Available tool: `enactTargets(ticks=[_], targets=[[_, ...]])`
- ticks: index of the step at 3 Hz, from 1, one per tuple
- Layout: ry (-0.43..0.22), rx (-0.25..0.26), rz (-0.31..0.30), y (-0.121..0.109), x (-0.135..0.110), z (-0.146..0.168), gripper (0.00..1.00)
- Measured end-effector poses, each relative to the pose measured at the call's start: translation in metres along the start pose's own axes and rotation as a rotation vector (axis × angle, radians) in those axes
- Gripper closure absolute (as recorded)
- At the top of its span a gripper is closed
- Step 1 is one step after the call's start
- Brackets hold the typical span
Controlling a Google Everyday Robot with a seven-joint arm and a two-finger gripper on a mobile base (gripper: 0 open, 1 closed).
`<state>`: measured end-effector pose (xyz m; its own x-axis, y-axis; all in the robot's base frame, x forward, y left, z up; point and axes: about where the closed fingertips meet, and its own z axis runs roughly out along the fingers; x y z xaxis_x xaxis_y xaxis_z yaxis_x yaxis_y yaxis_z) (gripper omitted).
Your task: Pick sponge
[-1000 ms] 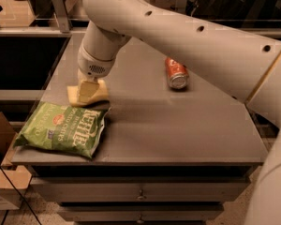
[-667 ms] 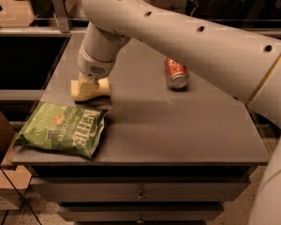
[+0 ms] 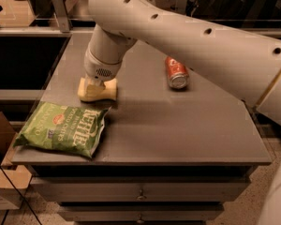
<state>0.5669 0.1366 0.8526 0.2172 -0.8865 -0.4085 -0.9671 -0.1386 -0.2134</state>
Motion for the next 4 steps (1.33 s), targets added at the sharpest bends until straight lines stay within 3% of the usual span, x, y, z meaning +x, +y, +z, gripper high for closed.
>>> enactTargets(ticks=[2,4], targets=[[-0.040,0.044,-0.005,-0.002,-0.004,-0.024,1.00],[-0.126,0.151,-0.074,-0.014,-0.038,-0.111,1.00]])
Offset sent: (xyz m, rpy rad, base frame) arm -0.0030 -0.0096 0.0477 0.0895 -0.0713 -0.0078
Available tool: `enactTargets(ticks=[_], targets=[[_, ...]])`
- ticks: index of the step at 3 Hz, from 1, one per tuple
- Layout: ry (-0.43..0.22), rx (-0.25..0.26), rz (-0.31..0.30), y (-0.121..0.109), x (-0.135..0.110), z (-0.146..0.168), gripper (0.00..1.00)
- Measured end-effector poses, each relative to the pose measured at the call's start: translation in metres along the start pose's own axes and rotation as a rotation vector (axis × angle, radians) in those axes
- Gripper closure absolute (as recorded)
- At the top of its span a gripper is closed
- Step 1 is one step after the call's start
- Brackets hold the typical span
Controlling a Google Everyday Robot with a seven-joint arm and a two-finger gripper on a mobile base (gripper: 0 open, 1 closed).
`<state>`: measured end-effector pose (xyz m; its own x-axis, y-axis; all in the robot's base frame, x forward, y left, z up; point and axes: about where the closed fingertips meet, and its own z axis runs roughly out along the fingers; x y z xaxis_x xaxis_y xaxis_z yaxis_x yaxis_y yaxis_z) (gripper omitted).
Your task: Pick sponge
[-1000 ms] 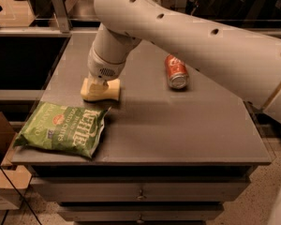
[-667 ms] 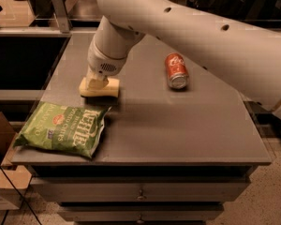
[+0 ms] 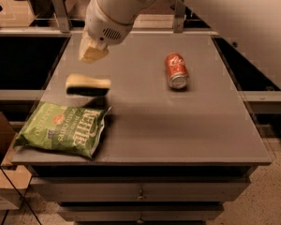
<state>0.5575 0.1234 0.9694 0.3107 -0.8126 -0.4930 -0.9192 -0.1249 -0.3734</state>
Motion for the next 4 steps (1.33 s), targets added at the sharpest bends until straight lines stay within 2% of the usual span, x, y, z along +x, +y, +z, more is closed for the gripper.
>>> enactTargets(ticks=[1,2,4], targets=[[-0.043,0.071,-0.052,-0.0185,-0.0241,-0.0522,1.00],[-0.053,0.089,-0.058,-0.0235,-0.0293,-0.0608,1.00],[-0.044,0.085,-0.048,-0.0206,-0.0260,-0.0579,0.59]])
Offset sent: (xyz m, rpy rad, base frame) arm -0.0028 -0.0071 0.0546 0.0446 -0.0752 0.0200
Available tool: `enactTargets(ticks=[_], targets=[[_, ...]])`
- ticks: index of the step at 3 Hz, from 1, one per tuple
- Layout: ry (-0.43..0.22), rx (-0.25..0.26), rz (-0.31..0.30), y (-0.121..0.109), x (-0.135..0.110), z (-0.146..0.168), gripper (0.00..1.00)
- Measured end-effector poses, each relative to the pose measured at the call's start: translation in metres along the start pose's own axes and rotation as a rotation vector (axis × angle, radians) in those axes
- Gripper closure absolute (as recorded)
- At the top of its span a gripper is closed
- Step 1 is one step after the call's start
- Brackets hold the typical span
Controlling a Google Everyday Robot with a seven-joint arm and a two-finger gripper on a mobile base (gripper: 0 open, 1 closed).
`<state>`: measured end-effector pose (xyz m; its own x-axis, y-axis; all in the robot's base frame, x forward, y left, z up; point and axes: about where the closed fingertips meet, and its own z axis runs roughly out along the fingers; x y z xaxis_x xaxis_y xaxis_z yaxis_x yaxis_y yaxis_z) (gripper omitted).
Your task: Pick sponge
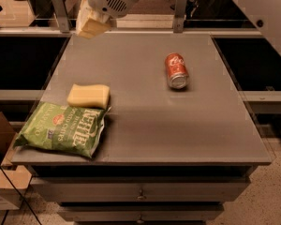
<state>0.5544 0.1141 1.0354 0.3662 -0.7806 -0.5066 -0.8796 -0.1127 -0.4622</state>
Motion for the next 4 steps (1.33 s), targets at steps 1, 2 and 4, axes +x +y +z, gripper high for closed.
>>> enactTargets(ticks=[1,2,4], targets=[[-0.012,0.007,0.033,0.006,0.013,0.018,0.36],[-0.033,0.023,0.074,0.006,0.029,0.043,0.13],[-0.066,0.034,0.157,0.003,0.044,0.066,0.00]])
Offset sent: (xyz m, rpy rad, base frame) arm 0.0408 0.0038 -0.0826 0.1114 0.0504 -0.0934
